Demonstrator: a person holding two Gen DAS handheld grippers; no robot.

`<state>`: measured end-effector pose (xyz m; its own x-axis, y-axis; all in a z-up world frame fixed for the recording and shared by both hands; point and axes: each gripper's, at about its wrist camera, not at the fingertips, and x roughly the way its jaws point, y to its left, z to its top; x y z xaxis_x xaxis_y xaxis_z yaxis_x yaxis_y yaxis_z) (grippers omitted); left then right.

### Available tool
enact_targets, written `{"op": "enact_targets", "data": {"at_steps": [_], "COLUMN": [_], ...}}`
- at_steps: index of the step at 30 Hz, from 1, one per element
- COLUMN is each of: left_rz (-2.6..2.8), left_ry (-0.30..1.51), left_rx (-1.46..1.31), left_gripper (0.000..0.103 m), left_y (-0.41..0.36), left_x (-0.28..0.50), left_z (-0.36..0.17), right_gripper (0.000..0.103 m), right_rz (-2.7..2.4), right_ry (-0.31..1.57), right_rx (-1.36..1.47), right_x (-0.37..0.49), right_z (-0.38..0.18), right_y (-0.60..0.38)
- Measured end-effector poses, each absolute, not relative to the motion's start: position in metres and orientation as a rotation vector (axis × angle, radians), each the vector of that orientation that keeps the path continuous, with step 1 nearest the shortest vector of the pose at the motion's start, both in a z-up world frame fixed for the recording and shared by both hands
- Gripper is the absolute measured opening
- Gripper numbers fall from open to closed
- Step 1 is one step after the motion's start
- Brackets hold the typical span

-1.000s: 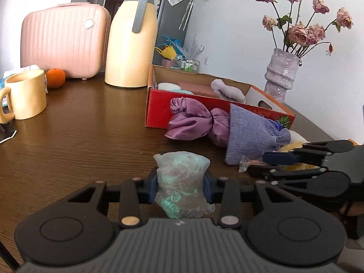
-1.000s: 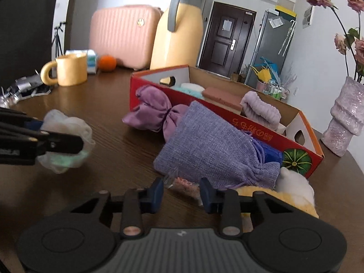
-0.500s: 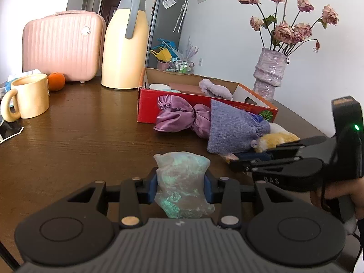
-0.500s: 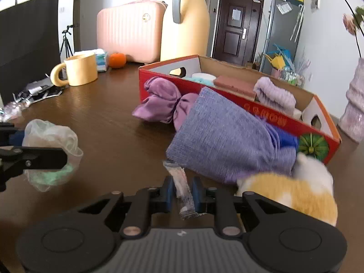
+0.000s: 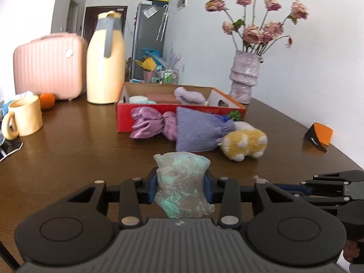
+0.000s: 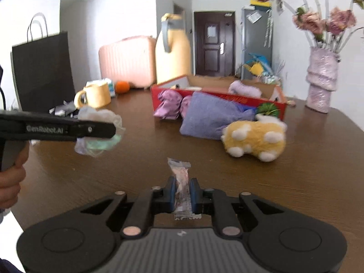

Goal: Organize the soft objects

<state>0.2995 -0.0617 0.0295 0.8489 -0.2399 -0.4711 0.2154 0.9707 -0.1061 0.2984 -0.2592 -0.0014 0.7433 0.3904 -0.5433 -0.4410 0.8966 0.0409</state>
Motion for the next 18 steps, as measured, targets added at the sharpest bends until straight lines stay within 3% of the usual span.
{"op": "enact_targets", "data": {"at_steps": [9,14,18], "left_rz": [-0.275,-0.245,-0.235], "left_ry": [0.423,0.387,0.485], "left_rx": [-0.052,-0.067,-0.130], "left_gripper": [0.039,0.039,0.039], "left_y": [-0.065,-0.043,-0.032], "left_x": [0.333,0.420,0.505], "left_z": [0.055,0.090,0.095], "right_gripper": [0.013,0.013,0.013], "right_rz": [0.454,0.485,0.507], "right_ry": [0.496,0.412,0.419], "right_rx": [-0.022,-0.063,-0.013], "right_x": [0.294,0.341,0.424], "right_z": [0.018,0.052,0.077], "right_y": [-0.286,-0.286,-0.281]}}
